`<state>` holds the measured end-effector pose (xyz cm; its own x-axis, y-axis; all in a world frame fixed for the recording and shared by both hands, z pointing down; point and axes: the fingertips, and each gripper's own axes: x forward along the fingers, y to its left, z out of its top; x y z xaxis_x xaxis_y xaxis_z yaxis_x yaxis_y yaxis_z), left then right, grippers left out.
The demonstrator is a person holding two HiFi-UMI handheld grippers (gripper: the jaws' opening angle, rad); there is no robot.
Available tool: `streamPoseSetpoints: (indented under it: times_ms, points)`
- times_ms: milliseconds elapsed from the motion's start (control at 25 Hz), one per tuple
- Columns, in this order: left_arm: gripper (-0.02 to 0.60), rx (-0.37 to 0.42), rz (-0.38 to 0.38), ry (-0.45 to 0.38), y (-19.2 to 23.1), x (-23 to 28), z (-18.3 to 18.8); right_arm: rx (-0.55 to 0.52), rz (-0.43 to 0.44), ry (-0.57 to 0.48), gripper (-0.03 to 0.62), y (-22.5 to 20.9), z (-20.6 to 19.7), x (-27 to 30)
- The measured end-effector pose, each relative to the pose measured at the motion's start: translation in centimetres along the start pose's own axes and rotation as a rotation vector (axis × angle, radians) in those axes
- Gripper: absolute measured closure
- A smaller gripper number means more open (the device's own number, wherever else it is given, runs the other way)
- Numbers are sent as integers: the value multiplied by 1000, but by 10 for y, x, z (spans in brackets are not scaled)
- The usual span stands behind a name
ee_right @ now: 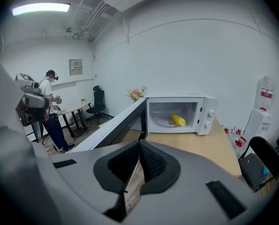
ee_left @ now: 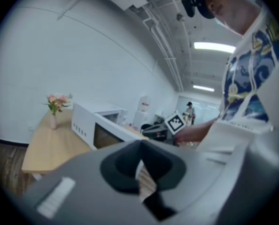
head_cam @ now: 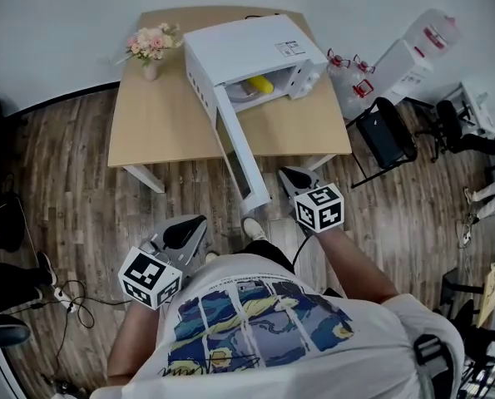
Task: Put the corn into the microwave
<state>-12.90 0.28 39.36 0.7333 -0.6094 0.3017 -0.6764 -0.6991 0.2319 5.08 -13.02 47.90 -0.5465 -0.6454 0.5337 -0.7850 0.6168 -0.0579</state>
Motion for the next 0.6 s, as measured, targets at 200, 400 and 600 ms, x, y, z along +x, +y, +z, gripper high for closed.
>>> streamPoseSetpoints:
  times_ms: [200, 400, 600]
  points:
    - [572, 11, -30, 16, -2, -9, -10, 6, -7, -21, 583, 17, 2, -13]
    - [572, 9, -51, 20, -5, -16, -15, 10, -17, -42, 583, 26, 7, -25]
    - [572, 8, -56, 9, -9, -20, -19, -2, -12, -62, 585, 35, 12, -36]
